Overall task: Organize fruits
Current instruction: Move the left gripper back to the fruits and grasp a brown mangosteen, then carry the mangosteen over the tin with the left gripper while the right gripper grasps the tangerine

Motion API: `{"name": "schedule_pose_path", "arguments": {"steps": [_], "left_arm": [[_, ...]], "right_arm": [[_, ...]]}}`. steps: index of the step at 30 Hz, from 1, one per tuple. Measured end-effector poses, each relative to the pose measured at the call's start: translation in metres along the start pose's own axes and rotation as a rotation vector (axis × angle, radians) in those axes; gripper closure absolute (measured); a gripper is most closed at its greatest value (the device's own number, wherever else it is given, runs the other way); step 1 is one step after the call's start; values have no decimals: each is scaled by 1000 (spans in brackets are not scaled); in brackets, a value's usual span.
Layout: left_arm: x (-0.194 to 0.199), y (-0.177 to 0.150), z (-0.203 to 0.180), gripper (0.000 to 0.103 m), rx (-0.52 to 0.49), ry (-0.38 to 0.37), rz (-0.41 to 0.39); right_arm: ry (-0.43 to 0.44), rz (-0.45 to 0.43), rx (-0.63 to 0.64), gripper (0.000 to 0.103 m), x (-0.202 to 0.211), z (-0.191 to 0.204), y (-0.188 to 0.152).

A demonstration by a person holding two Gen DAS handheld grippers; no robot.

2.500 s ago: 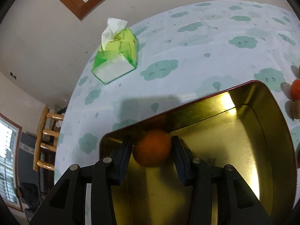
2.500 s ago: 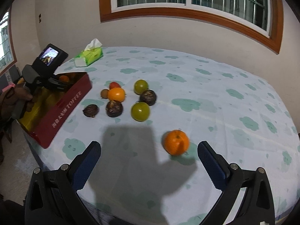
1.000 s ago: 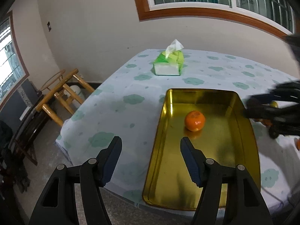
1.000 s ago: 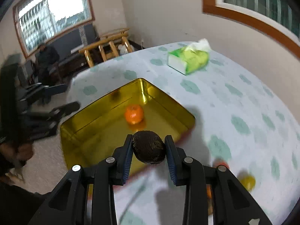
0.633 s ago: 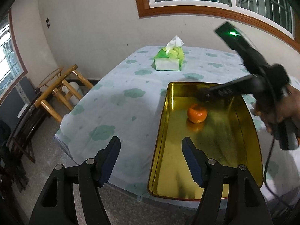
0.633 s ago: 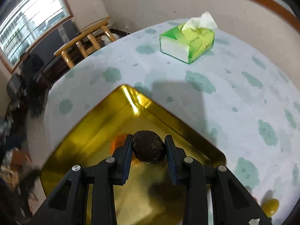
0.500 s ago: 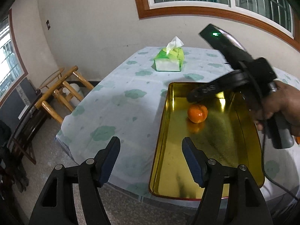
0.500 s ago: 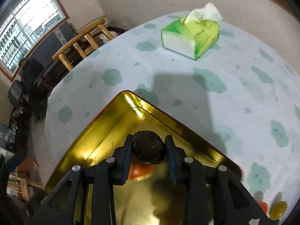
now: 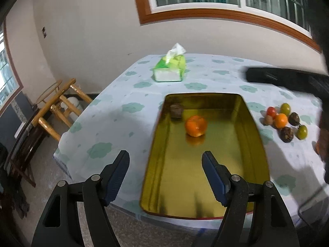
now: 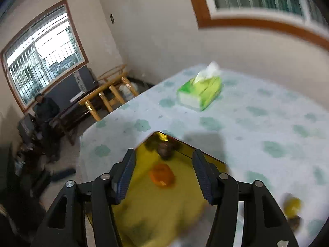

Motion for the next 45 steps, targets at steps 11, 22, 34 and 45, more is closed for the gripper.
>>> {"name": "schedule_pose_path", "arguments": {"steps": [11,22,34,45], "left_arm": [[16,5,-75,29,-162,-65,-18],[15,18,-182,29,-267,-375,-5],[-62,33,-240,30,-214,-389,100],[-86,29,-251,64,-190,-360,103]], "right_arm": [[-469,-62,-140,35,136,-106,-148],[-600,-12,-454,34,174,-225,-227],[-487,-24,-513,29,170,-236,-242],[-437,-15,-526,29,167,-238,-243]]}}
Point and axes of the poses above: each gripper's, at about its wrist camera, not at the fingertips, and x roughly against the way its jaws point, z to its left, y to its top, the point moved 3 cm from there along -x, roughly the way its jaws point, and after that the axes turned 6 degrees about z, right-handed, at the moved point
